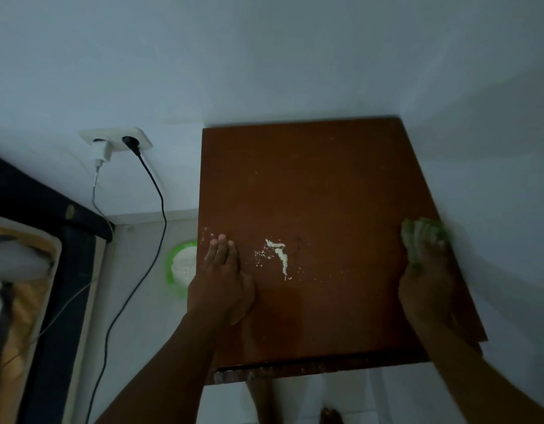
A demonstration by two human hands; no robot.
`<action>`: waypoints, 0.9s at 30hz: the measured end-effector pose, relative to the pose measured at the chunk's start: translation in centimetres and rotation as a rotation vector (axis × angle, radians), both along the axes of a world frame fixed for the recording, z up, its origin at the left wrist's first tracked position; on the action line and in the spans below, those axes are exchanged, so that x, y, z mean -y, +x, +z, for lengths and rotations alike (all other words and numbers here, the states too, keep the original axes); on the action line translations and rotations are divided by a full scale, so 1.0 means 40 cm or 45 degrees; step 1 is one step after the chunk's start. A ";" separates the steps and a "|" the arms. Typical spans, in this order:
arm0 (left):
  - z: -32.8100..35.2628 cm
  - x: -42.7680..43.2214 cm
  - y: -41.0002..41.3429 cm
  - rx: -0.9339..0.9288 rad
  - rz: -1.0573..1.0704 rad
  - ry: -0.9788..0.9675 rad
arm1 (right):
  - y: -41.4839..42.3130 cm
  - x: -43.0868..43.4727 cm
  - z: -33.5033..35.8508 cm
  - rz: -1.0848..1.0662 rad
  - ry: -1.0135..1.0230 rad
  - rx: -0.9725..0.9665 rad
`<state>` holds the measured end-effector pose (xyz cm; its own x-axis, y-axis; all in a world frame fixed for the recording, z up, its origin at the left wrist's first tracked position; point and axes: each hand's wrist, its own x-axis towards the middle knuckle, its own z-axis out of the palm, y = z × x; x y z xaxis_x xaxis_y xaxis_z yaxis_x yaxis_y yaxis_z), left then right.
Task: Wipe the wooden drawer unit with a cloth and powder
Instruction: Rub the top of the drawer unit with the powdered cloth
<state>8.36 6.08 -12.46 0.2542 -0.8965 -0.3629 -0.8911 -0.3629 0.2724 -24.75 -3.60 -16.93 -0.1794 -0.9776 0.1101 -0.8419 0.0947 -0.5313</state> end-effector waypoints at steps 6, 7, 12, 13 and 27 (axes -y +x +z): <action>0.002 0.004 -0.001 -0.083 0.023 0.036 | 0.394 -0.158 -0.034 0.429 -0.041 0.236; 0.008 -0.001 0.000 -0.091 0.015 0.030 | 0.430 -0.161 -0.028 0.520 -0.001 0.302; 0.019 -0.086 0.017 -0.080 -0.047 -0.086 | 0.421 -0.046 0.074 0.460 0.045 0.418; 0.012 -0.104 0.027 -0.067 -0.052 -0.113 | 0.398 0.008 0.075 0.375 0.051 0.366; -0.029 -0.174 0.099 -0.151 0.067 -0.214 | 0.566 0.119 0.094 0.966 0.088 0.291</action>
<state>12.33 13.05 -13.63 0.2669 -0.9335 -0.2393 -0.8301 -0.3488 0.4350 -2.10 -8.37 -13.18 0.5271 -0.8455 0.0857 -0.5605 -0.4216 -0.7128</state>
